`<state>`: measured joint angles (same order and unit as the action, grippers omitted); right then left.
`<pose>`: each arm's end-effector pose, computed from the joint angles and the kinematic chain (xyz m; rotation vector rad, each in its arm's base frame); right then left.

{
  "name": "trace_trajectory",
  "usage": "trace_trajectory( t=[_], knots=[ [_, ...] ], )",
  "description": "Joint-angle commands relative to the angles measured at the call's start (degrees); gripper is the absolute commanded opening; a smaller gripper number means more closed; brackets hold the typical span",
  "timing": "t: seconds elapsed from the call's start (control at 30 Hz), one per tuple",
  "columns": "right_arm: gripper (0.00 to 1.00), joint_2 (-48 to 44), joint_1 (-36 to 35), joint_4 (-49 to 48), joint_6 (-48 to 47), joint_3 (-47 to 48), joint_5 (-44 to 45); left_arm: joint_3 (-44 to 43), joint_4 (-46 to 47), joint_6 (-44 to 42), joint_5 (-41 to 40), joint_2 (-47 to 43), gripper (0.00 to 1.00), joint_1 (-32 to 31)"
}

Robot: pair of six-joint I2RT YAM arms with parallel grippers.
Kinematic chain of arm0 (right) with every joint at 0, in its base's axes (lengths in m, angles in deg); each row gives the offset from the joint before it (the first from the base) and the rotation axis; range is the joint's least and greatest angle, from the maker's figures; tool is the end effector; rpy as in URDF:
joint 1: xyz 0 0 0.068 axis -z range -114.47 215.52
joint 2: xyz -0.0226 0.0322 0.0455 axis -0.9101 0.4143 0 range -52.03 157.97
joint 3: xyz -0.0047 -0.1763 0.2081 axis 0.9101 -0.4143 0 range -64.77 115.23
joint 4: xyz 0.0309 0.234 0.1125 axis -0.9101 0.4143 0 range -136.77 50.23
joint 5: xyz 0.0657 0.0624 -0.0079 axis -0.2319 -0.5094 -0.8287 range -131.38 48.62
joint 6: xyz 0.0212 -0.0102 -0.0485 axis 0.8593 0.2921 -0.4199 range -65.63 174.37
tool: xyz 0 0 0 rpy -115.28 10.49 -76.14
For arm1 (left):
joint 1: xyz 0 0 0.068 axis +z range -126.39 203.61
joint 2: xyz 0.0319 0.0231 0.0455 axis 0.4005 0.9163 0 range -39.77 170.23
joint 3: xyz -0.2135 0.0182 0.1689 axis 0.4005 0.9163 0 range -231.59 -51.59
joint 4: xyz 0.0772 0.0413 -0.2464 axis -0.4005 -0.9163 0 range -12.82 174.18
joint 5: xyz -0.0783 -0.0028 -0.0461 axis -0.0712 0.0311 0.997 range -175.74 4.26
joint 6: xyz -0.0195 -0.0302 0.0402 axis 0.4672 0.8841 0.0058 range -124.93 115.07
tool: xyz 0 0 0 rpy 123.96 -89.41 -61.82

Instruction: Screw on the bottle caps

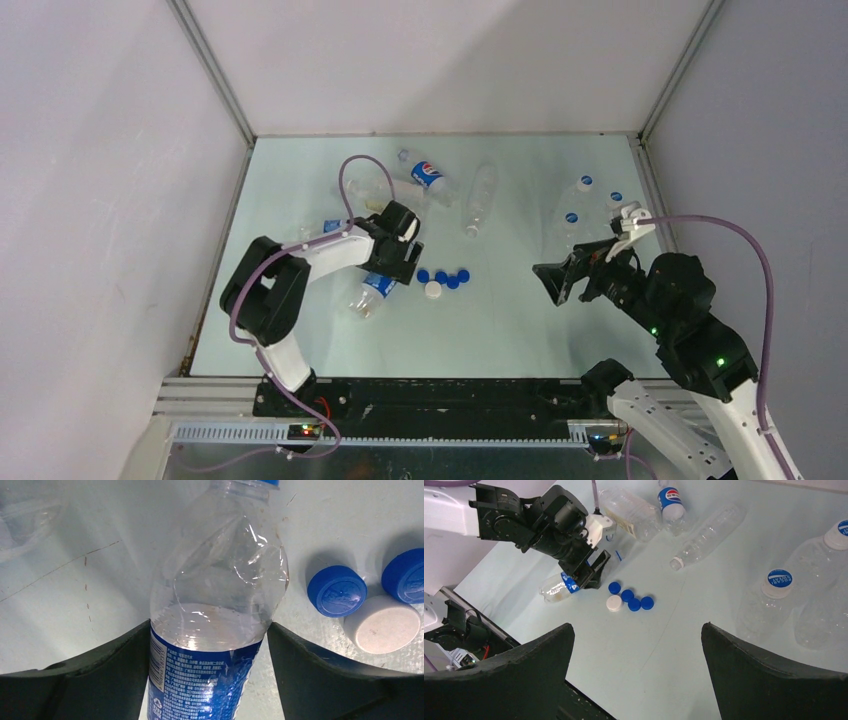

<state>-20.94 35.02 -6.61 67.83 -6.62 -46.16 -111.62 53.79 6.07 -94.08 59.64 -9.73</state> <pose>0.0773 0.0490 0.3898 -0.3332 1.8119 0.6186 0.2771 -0.1762 0.1624 0.4994 2.7154 0.0007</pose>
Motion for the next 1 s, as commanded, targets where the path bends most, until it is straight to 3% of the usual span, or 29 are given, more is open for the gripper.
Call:
trace_trajectory(
  t=[0.0,0.3,0.5,0.7,0.97],
  knots=[
    [0.99,0.3,0.1,2.7,-1.2,0.2,-1.0,-1.5,2.4,-0.5,0.3,1.1,0.81,0.8],
    [0.99,7.1,-0.1,4.8,-3.4,0.2,-4.9,2.1,4.3,-0.9,-1.0,-6.5,0.49,0.5],
    [0.99,12.6,-3.3,2.5,-4.6,0.2,-5.7,6.1,6.3,-1.2,-2.0,-17.4,0.45,-1.6],
    [0.99,20.0,-11.7,-0.7,-5.1,0.4,-1.2,9.3,7.6,-4.7,-4.4,-32.5,0.46,-3.6],
    [0.99,33.3,-14.5,-4.2,-2.1,0.9,1.2,15.4,14.5,-11.6,-0.2,-51.0,0.45,-3.7]
  ],
)
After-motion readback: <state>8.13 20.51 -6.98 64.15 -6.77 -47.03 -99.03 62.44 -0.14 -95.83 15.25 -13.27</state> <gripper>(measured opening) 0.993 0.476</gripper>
